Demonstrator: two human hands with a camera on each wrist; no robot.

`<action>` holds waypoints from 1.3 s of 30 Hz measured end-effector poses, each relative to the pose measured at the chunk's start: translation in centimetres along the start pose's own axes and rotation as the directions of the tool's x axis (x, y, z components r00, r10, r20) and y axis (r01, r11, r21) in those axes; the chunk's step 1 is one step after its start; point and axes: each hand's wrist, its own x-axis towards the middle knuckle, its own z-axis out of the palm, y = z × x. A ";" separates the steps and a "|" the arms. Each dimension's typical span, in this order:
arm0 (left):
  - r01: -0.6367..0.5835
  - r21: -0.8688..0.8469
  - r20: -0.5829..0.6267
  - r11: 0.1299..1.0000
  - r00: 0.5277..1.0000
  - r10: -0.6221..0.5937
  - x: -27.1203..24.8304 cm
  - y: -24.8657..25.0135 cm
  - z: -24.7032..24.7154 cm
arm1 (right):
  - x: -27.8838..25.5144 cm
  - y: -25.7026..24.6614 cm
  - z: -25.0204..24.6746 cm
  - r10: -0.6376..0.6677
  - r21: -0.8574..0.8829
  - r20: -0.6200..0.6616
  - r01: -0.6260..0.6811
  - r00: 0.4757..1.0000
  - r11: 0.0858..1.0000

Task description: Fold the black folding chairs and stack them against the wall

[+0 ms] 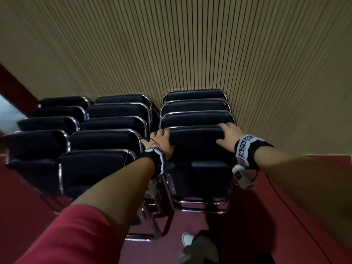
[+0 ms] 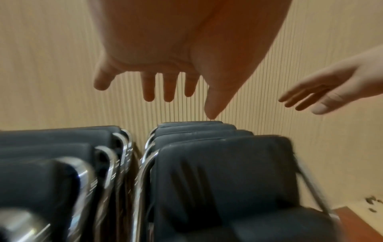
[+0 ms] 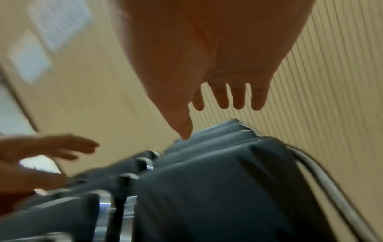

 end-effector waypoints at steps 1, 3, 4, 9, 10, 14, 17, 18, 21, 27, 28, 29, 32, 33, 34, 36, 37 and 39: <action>0.025 -0.009 0.010 1.000 1.000 -0.025 -2.0 -0.4 -0.2 | -1.7 -0.6 -0.2 -0.016 0.027 -0.009 0.016 1.000 1.000; 0.060 -0.034 0.007 0.998 0.998 -0.060 -5.4 -1.0 -0.6 | -5.1 -1.7 -0.6 -0.033 0.084 -0.024 0.035 0.999 0.996; 0.082 -0.042 -0.012 0.996 0.997 -0.082 -7.1 -1.1 -1.1 | -6.8 -2.3 -1.0 -0.042 0.107 -0.033 0.046 0.999 0.993; 0.151 -0.081 -0.093 0.985 0.983 -0.158 -16.1 -2.4 -5.8 | -15.2 -5.8 -4.0 -0.093 0.162 -0.084 0.105 0.992 0.981; 0.141 -0.100 -0.106 0.985 0.983 -0.151 -17.5 -3.1 -6.8 | -16.9 -6.7 -4.6 -0.102 0.181 -0.100 0.119 0.990 0.976; 0.111 -0.203 -0.182 0.973 0.972 -0.149 -22.8 -5.7 -9.9 | -23.6 -9.9 -6.5 -0.127 0.227 -0.161 0.162 0.979 0.960; 0.039 -0.263 -0.253 0.964 0.961 -0.108 -28.0 -7.7 -11.7 | -29.0 -12.6 -7.3 -0.119 0.237 -0.194 0.164 0.974 0.957; 0.007 -0.277 -0.291 0.961 0.952 -0.091 -29.9 -8.8 -12.3 | -31.1 -13.8 -7.5 -0.117 0.241 -0.208 0.167 0.971 0.956; -0.084 -0.348 -0.334 0.934 0.942 -0.041 -36.3 -13.3 -13.9 | -37.9 -18.0 -7.3 -0.111 0.272 -0.258 0.183 0.960 0.945; -0.215 -0.544 -0.418 0.811 0.908 -0.040 -49.2 -21.9 -17.5 | -51.9 -27.1 -5.8 -0.128 0.357 -0.316 0.243 0.940 0.902; -0.225 -0.567 -0.416 0.792 0.909 -0.039 -50.4 -22.2 -18.0 | -53.1 -27.8 -5.9 -0.126 0.362 -0.321 0.245 0.938 0.899; -0.239 -0.595 -0.421 0.767 0.906 -0.043 -52.0 -22.9 -18.7 | -54.8 -28.9 -6.2 -0.132 0.372 -0.325 0.256 0.936 0.892; -0.302 -0.696 -0.461 0.652 0.884 -0.082 -57.4 -24.9 -22.0 | -60.4 -32.3 -8.2 -0.153 0.437 -0.363 0.313 0.919 0.843; -0.324 -0.730 -0.470 0.602 0.877 -0.098 -59.0 -25.3 -23.0 | -62.0 -33.2 -9.1 -0.153 0.466 -0.376 0.329 0.914 0.821; -0.343 -0.761 -0.472 0.551 0.875 -0.107 -60.4 -25.7 -23.8 | -63.5 -33.9 -9.7 -0.155 0.493 -0.380 0.342 0.912 0.800; -0.372 -0.813 -0.467 0.448 0.876 -0.121 -62.7 -26.2 -25.2 | -65.8 -35.0 -10.7 -0.154 0.572 -0.375 0.359 0.914 0.738; -0.382 -0.834 -0.462 0.398 0.878 -0.127 -63.7 -26.4 -25.8 | -66.7 -35.4 -11.1 -0.142 0.628 -0.371 0.361 0.918 0.690; -0.384 -0.867 -0.439 0.319 0.890 -0.121 -65.5 -27.0 -26.8 | -68.6 -35.9 -11.7 -0.115 0.744 -0.350 0.351 0.930 0.569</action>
